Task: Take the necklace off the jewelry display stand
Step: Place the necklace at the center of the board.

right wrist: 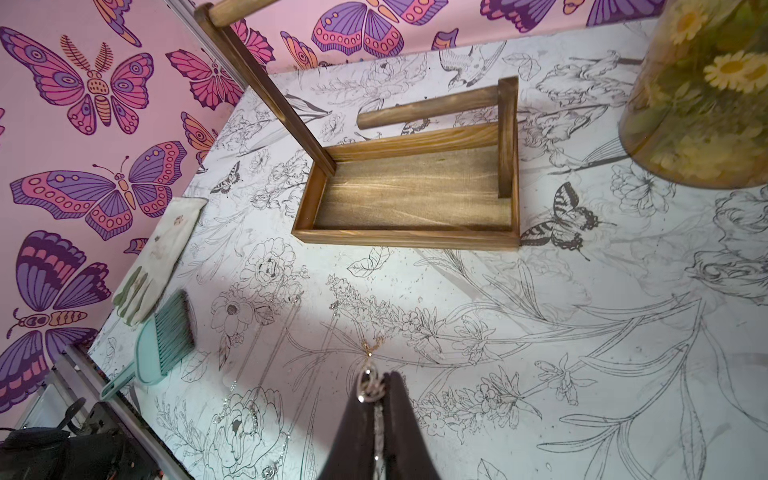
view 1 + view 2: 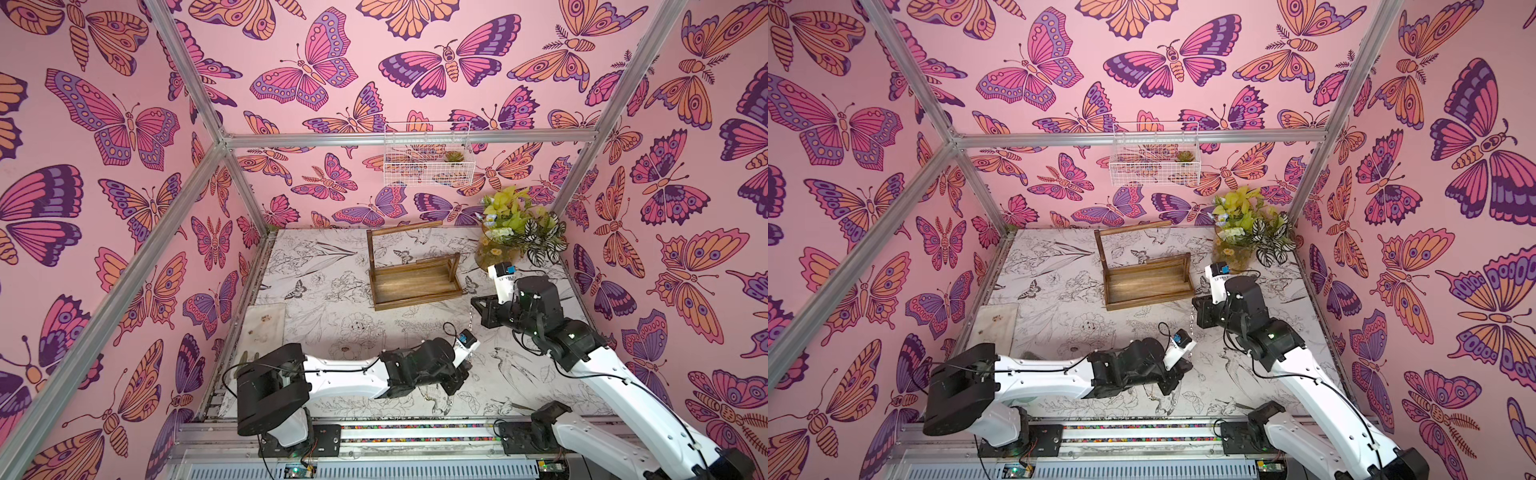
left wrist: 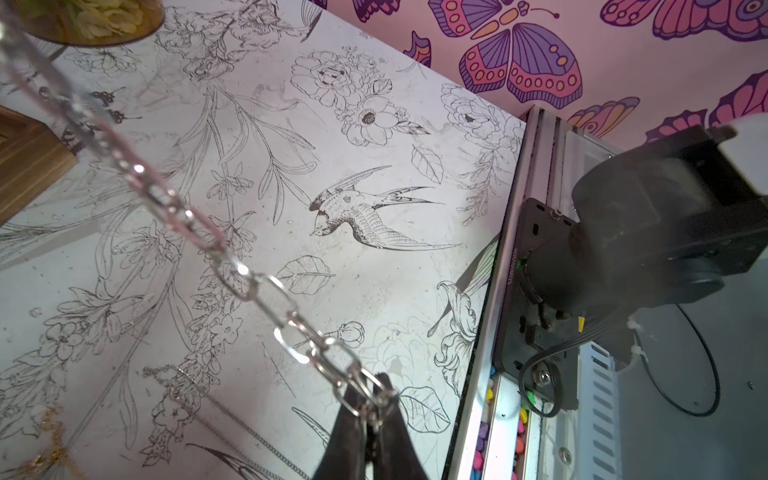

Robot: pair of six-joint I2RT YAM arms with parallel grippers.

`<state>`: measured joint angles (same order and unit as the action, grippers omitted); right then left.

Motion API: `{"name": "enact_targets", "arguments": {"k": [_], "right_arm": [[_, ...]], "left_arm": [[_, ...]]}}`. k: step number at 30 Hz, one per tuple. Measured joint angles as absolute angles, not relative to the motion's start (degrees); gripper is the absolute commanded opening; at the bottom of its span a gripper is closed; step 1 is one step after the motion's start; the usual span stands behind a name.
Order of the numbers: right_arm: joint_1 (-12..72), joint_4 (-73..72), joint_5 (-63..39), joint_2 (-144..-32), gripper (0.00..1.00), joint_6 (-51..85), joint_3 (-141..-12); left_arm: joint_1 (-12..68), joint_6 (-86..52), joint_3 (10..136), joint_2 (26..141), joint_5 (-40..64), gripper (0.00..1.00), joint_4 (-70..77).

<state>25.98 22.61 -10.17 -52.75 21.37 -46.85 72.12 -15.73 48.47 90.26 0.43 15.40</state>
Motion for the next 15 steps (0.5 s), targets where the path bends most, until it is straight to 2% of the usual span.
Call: {"name": "enact_targets", "arguments": {"k": [15], "right_arm": [[26.0, 19.0, -11.5, -54.8, 0.00, 22.8, -40.2]], "left_arm": [[75.7, -20.6, 48.5, 95.1, -2.4, 0.00, 16.3]]}}
